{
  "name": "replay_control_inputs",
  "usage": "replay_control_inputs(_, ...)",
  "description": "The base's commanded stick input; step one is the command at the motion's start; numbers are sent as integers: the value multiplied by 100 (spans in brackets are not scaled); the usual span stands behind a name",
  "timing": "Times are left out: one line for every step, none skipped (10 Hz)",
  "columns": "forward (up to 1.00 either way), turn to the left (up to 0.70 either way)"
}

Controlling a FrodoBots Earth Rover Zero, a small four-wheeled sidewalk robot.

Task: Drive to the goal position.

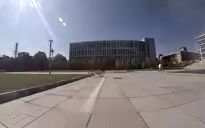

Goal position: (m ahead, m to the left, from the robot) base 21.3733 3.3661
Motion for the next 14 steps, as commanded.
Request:
replay_control_inputs(6, 0)
replay_control_inputs(6, 0)
replay_control_inputs(6, 0)
replay_control_inputs(6, 0)
replay_control_inputs(6, 0)
replay_control_inputs(6, 0)
replay_control_inputs(6, 0)
replay_control_inputs(6, 0)
replay_control_inputs(6, 0)
replay_control_inputs(6, 0)
replay_control_inputs(6, 0)
replay_control_inputs(6, 0)
replay_control_inputs(6, 0)
replay_control_inputs(6, 0)
